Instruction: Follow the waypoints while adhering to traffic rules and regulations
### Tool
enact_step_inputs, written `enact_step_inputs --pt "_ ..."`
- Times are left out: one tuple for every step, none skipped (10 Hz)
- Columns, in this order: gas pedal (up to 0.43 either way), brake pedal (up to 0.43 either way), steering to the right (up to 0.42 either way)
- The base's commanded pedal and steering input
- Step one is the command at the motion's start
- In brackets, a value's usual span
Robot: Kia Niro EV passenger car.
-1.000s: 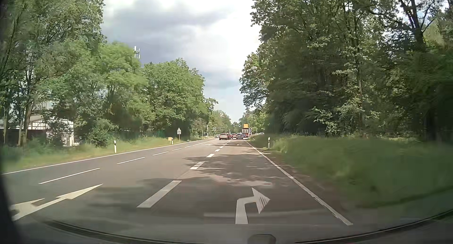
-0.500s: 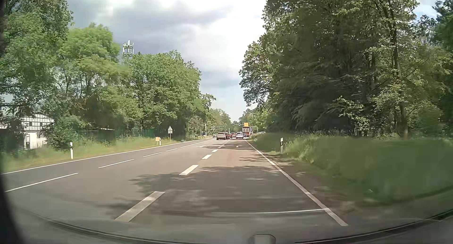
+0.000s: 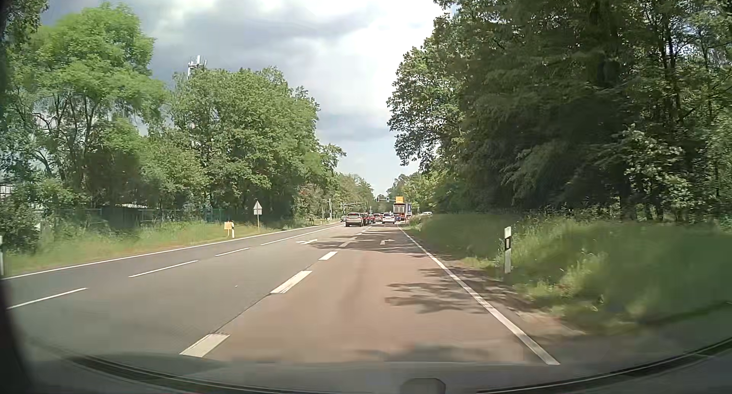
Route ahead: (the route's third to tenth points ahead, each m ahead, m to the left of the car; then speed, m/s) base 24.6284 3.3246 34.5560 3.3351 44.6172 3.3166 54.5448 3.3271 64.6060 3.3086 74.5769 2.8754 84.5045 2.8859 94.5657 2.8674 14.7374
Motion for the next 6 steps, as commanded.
enact_step_inputs --pt "0.0 0.232 -0.005" --pt "0.0 0.232 -0.005" --pt "0.0 0.232 -0.005" --pt "0.0 0.238 -0.005" --pt "0.0 0.238 -0.005" --pt "0.0 0.238 -0.005"
